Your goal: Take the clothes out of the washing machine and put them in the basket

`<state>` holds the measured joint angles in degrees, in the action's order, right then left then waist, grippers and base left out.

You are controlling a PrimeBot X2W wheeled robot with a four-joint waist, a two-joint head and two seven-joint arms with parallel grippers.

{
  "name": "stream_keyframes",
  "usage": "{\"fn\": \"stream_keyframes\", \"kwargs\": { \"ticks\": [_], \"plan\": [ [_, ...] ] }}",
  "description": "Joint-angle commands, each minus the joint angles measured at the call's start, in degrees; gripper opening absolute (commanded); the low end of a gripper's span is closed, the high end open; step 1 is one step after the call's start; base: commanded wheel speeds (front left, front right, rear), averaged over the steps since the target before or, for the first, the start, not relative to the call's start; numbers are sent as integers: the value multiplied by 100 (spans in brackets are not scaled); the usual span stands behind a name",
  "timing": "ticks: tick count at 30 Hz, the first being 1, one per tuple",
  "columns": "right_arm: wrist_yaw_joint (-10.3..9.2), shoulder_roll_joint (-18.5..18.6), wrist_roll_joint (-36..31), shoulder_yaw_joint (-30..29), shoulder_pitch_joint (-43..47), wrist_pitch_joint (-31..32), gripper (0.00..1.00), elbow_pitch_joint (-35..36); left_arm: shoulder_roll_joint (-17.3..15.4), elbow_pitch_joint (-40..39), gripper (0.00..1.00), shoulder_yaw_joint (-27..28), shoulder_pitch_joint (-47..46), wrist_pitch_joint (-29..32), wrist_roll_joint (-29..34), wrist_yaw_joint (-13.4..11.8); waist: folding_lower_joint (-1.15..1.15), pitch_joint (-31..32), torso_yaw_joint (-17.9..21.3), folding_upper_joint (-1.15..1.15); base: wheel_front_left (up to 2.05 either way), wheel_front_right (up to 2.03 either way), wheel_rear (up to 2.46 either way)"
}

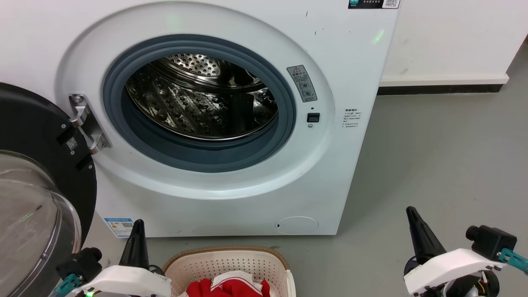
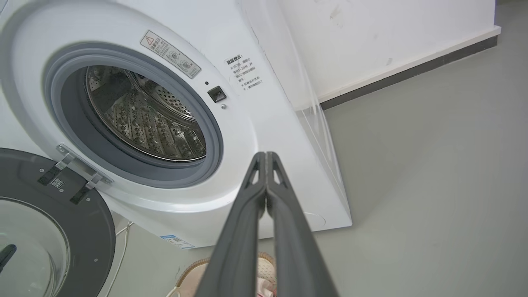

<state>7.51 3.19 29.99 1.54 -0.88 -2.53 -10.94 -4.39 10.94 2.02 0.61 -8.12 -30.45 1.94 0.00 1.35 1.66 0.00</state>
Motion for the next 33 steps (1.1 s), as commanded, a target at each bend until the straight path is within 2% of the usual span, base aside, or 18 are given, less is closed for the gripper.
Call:
{"fn": "stream_keyframes", "kwargs": {
  "ticks": [1,19,33],
  "plan": [
    [-1,37,296,-37,-172,28,0,58,3,-56,0,33,-193,61,-279,31,0,-3,-3,0,0,0,0],
    [-1,59,1860,-189,-276,215,0,-30,38,32,0,141,-330,421,-1801,169,0,-30,-33,0,0,0,0],
    [-1,65,2817,-291,-338,342,0,-86,61,89,0,209,-420,646,-2732,258,0,-50,-54,0,0,0,0]
  ]
}}
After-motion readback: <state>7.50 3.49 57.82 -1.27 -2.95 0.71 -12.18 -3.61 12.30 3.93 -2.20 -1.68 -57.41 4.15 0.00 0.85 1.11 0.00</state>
